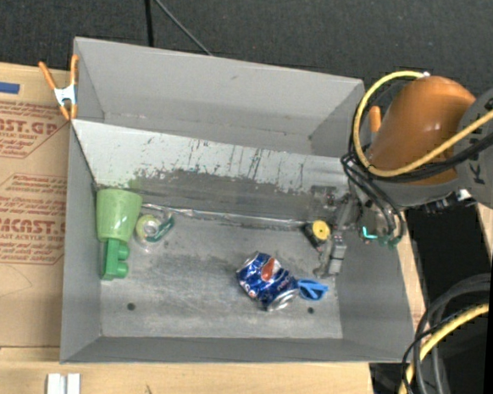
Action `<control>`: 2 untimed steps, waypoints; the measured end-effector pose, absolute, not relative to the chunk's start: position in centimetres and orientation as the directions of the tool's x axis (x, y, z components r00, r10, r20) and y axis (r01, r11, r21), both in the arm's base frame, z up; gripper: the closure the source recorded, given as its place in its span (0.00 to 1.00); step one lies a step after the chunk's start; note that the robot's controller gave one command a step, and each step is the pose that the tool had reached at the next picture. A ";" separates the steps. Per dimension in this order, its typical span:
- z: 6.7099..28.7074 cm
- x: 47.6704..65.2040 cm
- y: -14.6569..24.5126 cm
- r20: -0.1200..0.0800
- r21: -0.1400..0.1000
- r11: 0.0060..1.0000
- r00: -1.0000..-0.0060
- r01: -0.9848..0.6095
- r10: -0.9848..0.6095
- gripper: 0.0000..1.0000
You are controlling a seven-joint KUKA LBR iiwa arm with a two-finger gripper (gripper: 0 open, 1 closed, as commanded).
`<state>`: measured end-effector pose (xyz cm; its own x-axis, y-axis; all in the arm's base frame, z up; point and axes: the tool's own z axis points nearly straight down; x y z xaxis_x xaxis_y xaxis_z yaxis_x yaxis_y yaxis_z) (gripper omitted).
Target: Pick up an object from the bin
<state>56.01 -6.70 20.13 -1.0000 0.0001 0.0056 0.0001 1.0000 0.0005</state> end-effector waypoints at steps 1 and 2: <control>9.5 54.9 -3.9 0.005 0.001 0.993 -0.993 0.117 0.117 0.00; 9.7 55.0 -4.0 -0.001 0.000 0.993 -0.993 0.118 0.118 1.00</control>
Offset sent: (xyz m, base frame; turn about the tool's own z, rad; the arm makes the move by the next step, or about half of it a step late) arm -0.0106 0.0265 -0.1044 0.1192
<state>54.98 -3.98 9.66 -0.9930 0.1184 -0.0007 0.1184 0.9930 0.0001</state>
